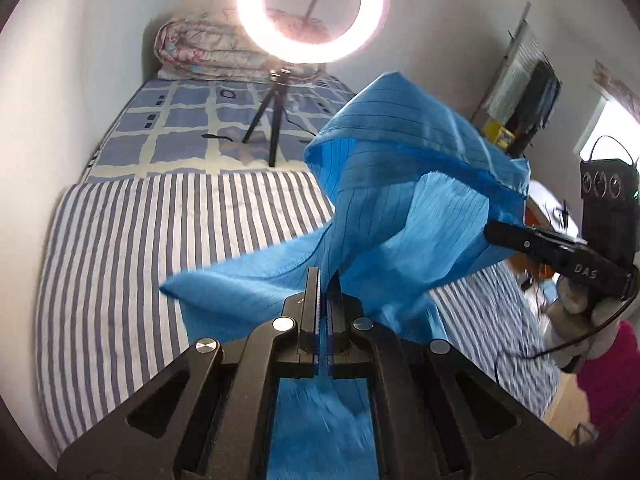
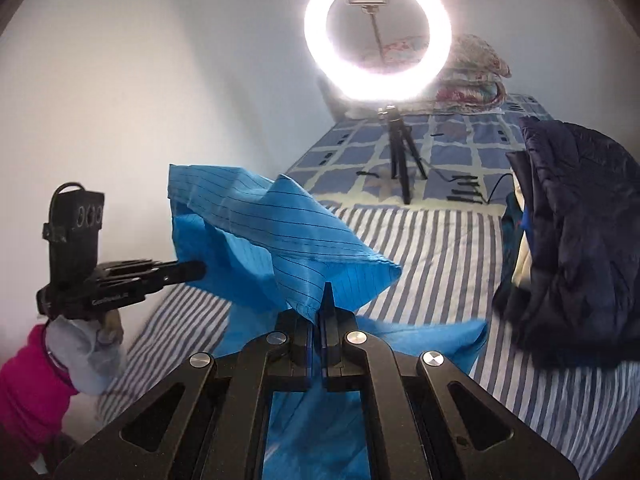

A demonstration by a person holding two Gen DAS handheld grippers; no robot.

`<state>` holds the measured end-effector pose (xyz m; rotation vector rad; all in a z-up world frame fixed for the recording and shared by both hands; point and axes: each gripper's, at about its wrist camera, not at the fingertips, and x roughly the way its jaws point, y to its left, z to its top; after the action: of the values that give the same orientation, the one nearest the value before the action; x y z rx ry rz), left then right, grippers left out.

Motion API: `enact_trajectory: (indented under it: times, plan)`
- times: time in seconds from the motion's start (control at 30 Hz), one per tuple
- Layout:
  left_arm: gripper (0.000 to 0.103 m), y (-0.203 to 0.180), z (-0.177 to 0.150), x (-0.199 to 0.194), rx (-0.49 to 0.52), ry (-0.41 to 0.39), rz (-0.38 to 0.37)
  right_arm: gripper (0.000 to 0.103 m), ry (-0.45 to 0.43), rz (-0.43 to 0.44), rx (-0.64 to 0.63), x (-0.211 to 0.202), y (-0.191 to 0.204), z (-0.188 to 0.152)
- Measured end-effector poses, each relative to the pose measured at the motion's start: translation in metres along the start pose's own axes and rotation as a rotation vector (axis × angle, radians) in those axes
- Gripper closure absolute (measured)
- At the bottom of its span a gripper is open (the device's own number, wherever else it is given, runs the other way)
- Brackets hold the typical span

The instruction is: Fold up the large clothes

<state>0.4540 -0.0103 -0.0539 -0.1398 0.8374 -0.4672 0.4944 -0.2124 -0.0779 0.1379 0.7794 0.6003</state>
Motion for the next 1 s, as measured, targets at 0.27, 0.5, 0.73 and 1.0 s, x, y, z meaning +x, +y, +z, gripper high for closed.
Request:
enact_trajectory:
  times: [0.27,0.5,0.73,1.0]
  plan:
    - [0.103,-0.038,-0.107,-0.047,0.026,0.037,-0.002,0.102,0.046,-0.019,-0.024,-0.050,0.046,-0.100]
    - [0.103,-0.043,-0.189,-0.043,0.009,0.128,0.026,0.102,0.100,-0.017,0.038,-0.058,0.060,-0.179]
    - [0.103,-0.037,-0.231,-0.049,0.037,0.173,0.063,0.102,0.156,-0.021,0.032,-0.053,0.078,-0.234]
    - [0.103,-0.036,-0.255,-0.071,0.118,0.253,0.090,0.100,0.251,0.008,-0.038,-0.043,0.096,-0.258]
